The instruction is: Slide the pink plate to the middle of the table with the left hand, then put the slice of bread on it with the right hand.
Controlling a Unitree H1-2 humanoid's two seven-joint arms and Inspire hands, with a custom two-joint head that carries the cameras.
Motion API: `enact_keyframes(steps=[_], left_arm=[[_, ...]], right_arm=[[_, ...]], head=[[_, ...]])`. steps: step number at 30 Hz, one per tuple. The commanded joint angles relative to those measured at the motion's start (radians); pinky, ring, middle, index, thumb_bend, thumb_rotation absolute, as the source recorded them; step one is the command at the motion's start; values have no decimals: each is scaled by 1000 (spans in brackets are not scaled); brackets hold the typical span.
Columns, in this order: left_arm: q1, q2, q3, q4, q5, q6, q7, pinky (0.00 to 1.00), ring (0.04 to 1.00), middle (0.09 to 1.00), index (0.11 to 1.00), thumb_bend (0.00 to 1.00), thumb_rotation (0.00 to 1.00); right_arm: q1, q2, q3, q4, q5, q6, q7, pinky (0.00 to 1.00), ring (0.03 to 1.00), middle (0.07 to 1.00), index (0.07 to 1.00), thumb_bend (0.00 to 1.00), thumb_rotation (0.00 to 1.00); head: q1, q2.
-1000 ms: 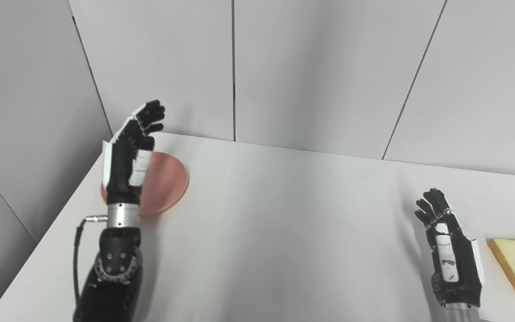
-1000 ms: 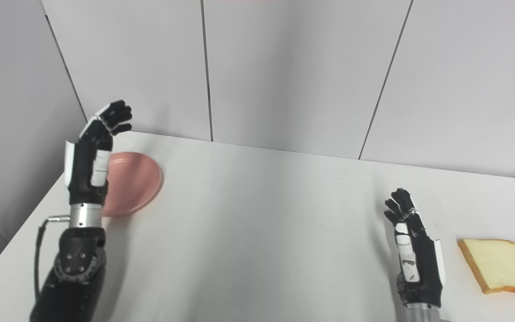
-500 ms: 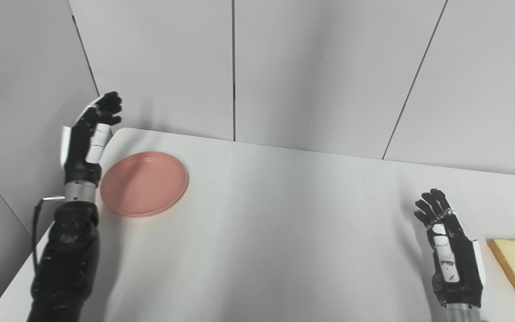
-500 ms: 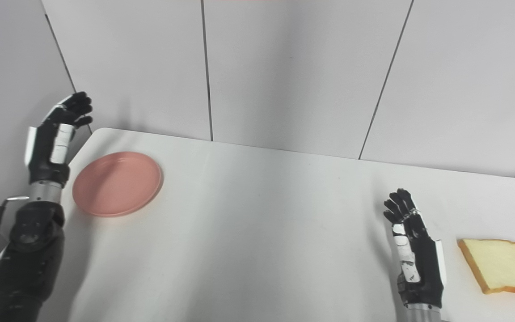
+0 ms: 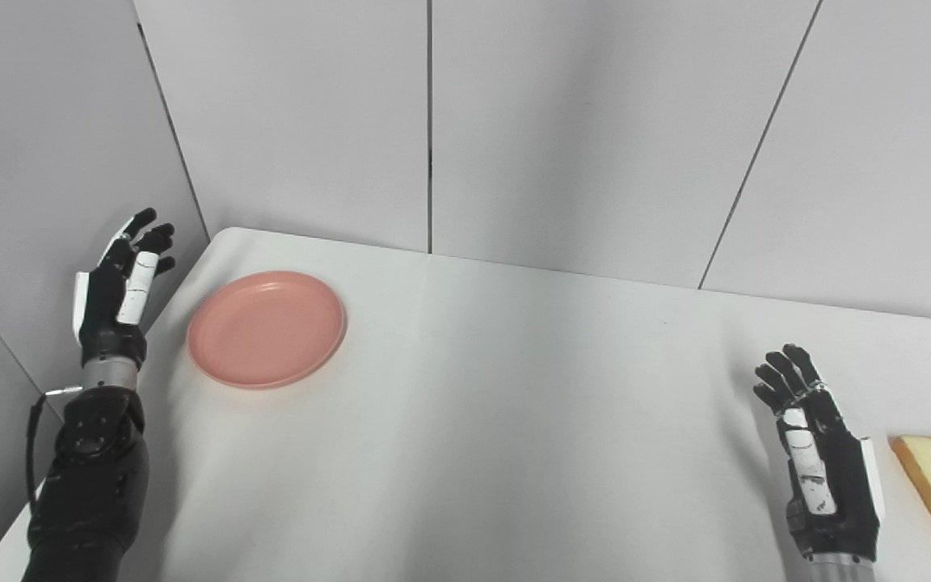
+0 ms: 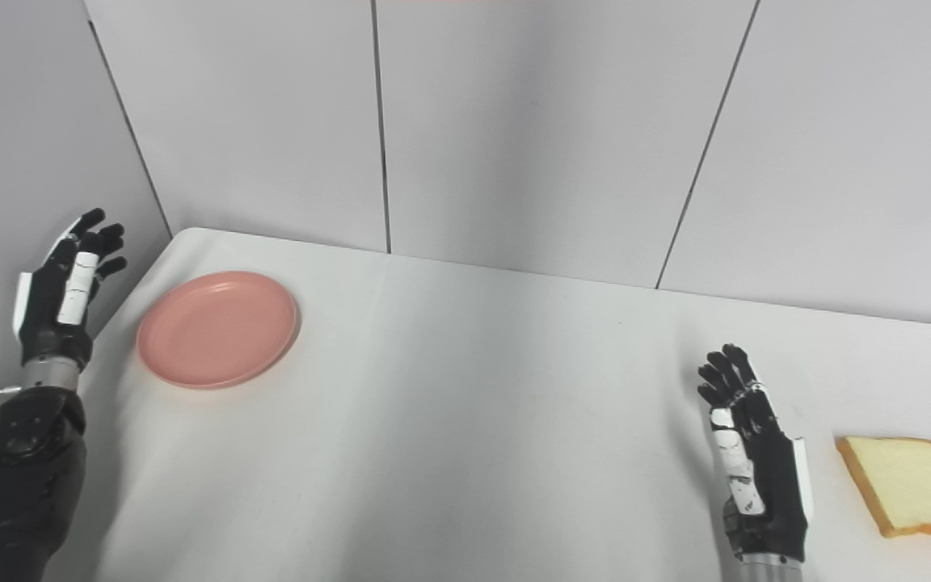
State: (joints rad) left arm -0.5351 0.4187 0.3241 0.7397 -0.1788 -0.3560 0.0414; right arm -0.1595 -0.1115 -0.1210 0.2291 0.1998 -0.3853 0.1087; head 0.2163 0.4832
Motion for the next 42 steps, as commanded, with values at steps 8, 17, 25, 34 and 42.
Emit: enact_keyframes(steps=[8,17,25,34,42], left_arm=[[-80,19,48,71,-92,9,-27,751,817,790,813,902,770],[-95,14,8,174,-71,-37,-43,644,768,777,788,989,778],[-115,-1,-22,234,-67,-54,-81,643,749,743,786,965,765],[-129,-17,-75,281,-51,-43,-119,717,801,791,819,939,757],[-143,-28,-121,333,-42,-93,-177,775,833,801,862,915,780]], right_arm=[[87,38,12,20,6,44,-8,855,845,863,883,503,712],[93,48,11,-4,-11,68,-25,823,825,848,865,450,663],[98,53,16,-26,-24,89,-41,821,816,845,869,425,637],[100,58,21,-30,-36,86,-44,827,822,850,873,410,627],[97,65,20,-28,-36,90,-50,828,816,848,862,401,617]], head=[[-8,10],[-16,18],[-25,21],[-39,28],[-45,29]])
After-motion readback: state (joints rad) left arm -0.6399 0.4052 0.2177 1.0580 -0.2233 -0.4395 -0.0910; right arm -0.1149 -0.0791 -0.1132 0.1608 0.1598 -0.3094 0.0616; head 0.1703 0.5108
